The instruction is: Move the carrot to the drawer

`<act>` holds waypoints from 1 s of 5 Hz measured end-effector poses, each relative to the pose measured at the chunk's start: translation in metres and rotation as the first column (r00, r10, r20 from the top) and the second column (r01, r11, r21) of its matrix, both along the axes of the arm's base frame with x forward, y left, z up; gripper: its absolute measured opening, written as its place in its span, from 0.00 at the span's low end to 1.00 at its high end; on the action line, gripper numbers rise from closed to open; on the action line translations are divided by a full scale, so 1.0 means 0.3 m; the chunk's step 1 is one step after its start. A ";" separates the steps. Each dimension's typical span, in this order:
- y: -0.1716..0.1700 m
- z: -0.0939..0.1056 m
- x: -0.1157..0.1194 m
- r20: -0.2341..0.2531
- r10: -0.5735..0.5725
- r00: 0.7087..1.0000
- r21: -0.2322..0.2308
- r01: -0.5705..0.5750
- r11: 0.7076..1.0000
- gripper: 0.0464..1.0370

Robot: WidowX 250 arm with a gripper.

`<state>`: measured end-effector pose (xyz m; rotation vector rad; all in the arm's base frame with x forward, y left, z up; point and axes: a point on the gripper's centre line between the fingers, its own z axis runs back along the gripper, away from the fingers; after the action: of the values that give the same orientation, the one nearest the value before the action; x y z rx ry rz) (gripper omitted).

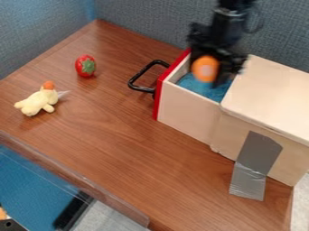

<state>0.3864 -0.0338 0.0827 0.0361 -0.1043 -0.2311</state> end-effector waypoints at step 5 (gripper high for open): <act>-0.036 -0.012 0.039 0.014 -0.056 0.998 -0.062 0.057 0.996 0.79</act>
<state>0.3982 -0.0445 0.0791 -0.0276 -0.1247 -0.2843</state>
